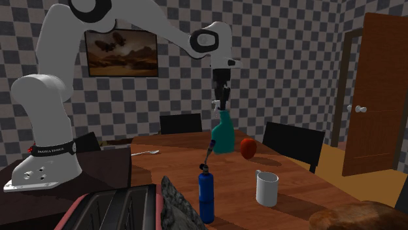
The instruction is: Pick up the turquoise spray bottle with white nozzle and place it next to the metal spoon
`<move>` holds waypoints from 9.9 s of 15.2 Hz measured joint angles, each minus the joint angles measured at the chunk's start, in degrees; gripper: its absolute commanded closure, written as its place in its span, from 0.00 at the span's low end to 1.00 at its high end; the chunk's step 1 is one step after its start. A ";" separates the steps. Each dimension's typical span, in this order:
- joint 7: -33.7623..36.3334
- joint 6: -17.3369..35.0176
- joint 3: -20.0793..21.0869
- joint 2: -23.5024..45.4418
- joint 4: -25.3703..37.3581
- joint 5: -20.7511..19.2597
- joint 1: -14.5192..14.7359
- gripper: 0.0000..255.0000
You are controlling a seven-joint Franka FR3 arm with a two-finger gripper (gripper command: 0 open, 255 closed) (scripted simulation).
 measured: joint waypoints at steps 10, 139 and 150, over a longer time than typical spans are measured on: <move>-0.10 -7.28 -0.10 -1.42 5.86 -0.14 -0.05 1.00; 72.79 15.33 28.79 3.75 -15.68 -13.81 36.79 1.00; 73.13 16.50 28.51 4.62 -16.02 -14.34 36.96 0.00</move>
